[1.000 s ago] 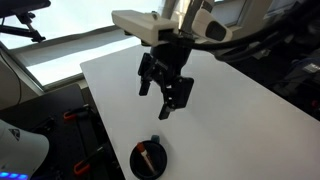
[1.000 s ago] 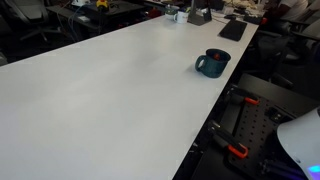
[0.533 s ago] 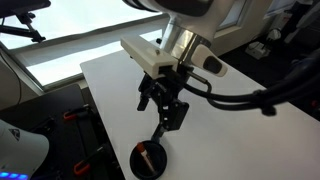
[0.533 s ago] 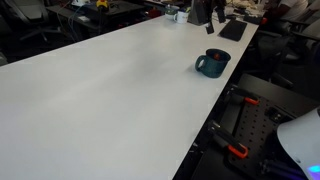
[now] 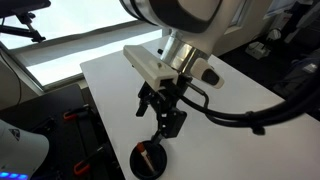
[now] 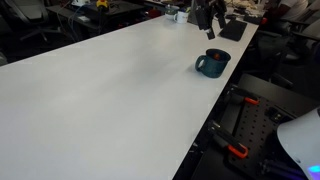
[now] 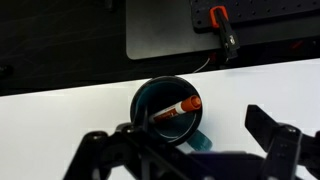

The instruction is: Take the marker out of the mug and place it to the left of the mug

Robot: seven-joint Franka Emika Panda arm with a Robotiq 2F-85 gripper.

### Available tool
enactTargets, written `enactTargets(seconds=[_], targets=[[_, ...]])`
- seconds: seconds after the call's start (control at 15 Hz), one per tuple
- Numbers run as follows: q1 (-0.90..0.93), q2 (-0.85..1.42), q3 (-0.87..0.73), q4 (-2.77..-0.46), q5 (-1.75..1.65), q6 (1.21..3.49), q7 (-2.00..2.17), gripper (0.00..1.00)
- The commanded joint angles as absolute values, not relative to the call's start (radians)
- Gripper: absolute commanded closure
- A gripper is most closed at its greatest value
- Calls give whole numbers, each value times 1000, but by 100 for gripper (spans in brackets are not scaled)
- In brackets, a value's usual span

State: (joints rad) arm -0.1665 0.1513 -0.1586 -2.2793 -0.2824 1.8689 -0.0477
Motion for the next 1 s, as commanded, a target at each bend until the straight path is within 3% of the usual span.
enactTargets(seconds=[0.0,0.93], targets=[[-161,179,-160,-2254,-272,1838,-16,0],[-180,251,-170,-2244,-268,1858,-21,0]])
